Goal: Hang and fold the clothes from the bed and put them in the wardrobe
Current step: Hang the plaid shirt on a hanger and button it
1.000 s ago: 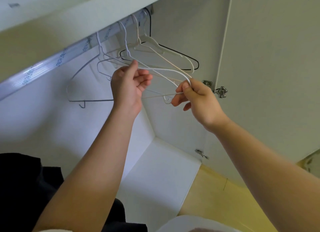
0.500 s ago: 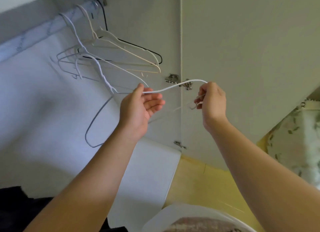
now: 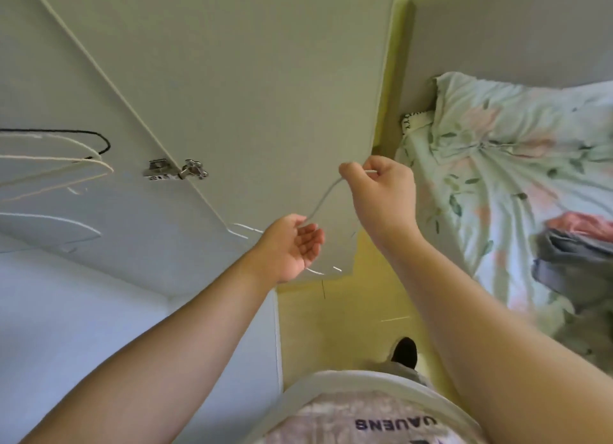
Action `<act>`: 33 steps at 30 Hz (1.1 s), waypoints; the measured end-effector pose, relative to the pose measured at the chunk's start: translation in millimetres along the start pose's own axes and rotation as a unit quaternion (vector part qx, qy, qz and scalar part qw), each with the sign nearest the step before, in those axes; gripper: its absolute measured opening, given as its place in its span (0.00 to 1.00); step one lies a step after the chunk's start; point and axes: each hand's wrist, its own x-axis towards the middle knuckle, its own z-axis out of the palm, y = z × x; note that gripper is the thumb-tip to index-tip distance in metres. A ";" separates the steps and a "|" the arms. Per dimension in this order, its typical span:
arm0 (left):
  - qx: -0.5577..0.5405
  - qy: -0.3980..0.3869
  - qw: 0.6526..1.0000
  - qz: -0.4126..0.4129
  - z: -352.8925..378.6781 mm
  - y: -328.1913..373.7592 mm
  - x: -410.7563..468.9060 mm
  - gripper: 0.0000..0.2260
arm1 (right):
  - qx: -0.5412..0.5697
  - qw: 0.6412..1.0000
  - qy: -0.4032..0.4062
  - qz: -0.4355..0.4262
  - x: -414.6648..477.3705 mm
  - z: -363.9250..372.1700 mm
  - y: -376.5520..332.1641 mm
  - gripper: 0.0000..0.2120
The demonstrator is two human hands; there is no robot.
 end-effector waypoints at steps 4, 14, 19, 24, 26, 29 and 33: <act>0.134 -0.033 0.988 -0.071 70.4 -33.1 37.0 0.12 | -0.103 0.986 0.128 0.013 -1.4 -63.1 20.7 0.15; 0.403 -0.108 0.899 -0.134 291.0 -143.3 105.7 0.16 | -0.181 0.929 0.309 0.097 28.3 -256.2 64.7 0.19; 0.518 -0.155 0.835 -0.101 382.2 -199.9 115.3 0.20 | -0.199 0.897 0.375 0.125 29.1 -340.9 80.4 0.22; 0.516 -0.199 0.824 -0.121 447.9 -250.5 117.8 0.16 | -0.202 0.859 0.446 0.148 3.5 -401.9 96.8 0.22; 0.506 -0.215 0.826 -0.124 472.4 -266.1 118.9 0.13 | -0.191 0.845 0.475 0.158 -7.9 -418.9 105.7 0.23; 0.526 -0.231 0.809 -0.121 508.6 -283.7 124.4 0.15 | -0.185 0.824 0.499 0.194 -21.9 -438.3 118.7 0.24; 0.575 -0.266 0.767 -0.101 559.4 -302.9 138.1 0.12 | -0.170 0.806 0.488 0.290 -28.2 -454.4 133.0 0.23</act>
